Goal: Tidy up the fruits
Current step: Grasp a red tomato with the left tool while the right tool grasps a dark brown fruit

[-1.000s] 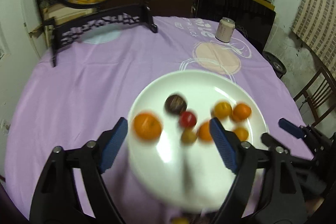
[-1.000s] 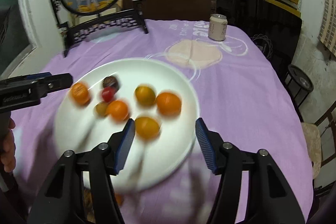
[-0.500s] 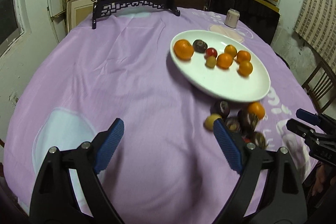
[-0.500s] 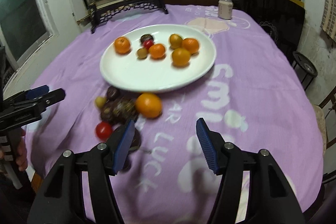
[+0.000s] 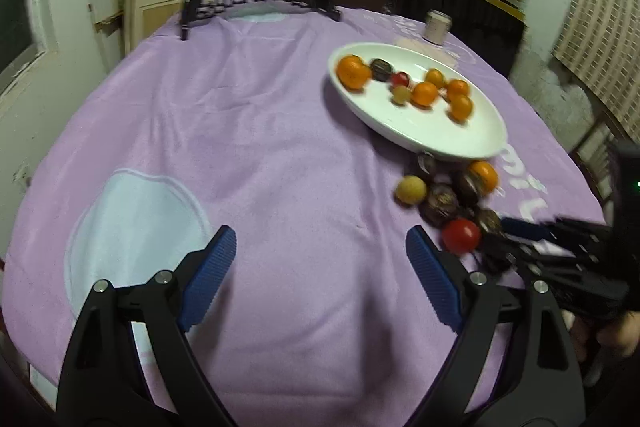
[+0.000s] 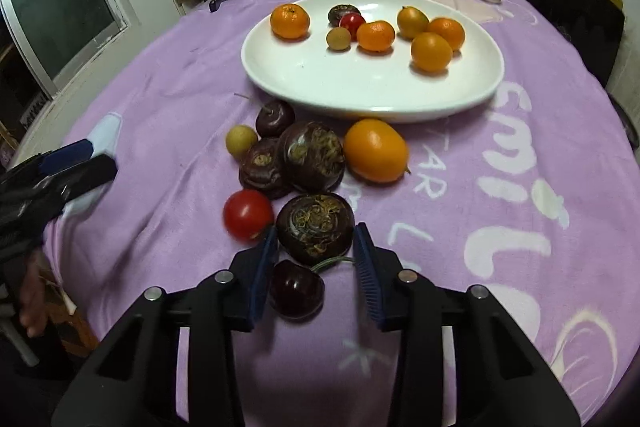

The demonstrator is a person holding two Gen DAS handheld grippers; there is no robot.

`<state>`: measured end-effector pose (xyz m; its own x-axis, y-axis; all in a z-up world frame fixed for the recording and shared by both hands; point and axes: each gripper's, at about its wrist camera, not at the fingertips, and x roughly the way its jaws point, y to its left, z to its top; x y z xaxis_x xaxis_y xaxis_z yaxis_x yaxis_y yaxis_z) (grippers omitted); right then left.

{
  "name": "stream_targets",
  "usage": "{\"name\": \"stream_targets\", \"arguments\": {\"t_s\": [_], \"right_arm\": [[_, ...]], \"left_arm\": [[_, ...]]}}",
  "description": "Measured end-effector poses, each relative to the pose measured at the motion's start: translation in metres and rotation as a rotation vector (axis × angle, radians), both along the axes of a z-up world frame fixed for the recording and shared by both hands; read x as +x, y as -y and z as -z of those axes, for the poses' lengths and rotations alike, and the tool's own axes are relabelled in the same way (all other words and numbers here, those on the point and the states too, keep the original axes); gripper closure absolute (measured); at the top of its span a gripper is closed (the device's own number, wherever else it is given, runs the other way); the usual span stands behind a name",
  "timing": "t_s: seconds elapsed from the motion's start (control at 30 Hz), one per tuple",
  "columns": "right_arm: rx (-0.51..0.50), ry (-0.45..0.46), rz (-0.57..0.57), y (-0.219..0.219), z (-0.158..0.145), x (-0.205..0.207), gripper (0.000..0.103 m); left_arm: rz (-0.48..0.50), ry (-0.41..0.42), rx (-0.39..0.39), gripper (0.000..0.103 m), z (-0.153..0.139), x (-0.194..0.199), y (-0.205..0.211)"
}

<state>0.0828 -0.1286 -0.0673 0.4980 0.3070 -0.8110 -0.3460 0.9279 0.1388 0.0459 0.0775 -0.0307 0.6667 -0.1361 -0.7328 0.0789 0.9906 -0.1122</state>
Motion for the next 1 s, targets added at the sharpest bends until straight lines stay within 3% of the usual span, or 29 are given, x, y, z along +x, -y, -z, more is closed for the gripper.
{"name": "stream_targets", "arguments": {"t_s": [0.13, 0.2, 0.27, 0.43, 0.53, 0.67, 0.73, 0.8, 0.9, 1.0], "right_arm": [[0.038, 0.034, 0.041, 0.008, -0.012, -0.002, 0.065], [0.010, 0.091, 0.098, 0.026, -0.025, -0.009, 0.066], [0.012, 0.104, 0.128, 0.040, -0.031, -0.011, 0.071], [0.011, 0.074, 0.172, 0.075, -0.022, -0.027, 0.072], [0.069, 0.039, 0.161, 0.087, -0.011, -0.027, 0.072], [0.100, 0.068, 0.141, 0.081, -0.013, -0.014, 0.067], [0.091, 0.023, 0.103, 0.073, -0.005, 0.009, 0.056], [0.102, -0.037, 0.066, 0.064, 0.008, 0.028, 0.053], [0.028, 0.027, 0.041, 0.048, 0.008, 0.030, 0.062], [0.013, 0.033, 0.044, 0.046, 0.006, 0.023, 0.062]], "left_arm": [[0.055, -0.007, 0.020, 0.014, 0.002, -0.004, 0.021], [0.077, -0.016, 0.027, 0.014, 0.005, -0.003, 0.032], [0.101, -0.034, 0.026, 0.014, 0.009, 0.001, 0.045], [0.144, -0.078, 0.054, 0.014, 0.023, 0.013, 0.077], [0.151, -0.095, 0.071, 0.014, 0.029, 0.021, 0.089], [0.135, -0.111, 0.088, 0.014, 0.033, 0.028, 0.095], [0.122, -0.121, 0.090, 0.014, 0.034, 0.030, 0.094], [0.115, -0.122, 0.091, 0.014, 0.033, 0.029, 0.092], [0.111, -0.121, 0.093, 0.014, 0.031, 0.028, 0.090], [0.111, -0.134, 0.074, 0.014, 0.032, 0.030, 0.089]]}}
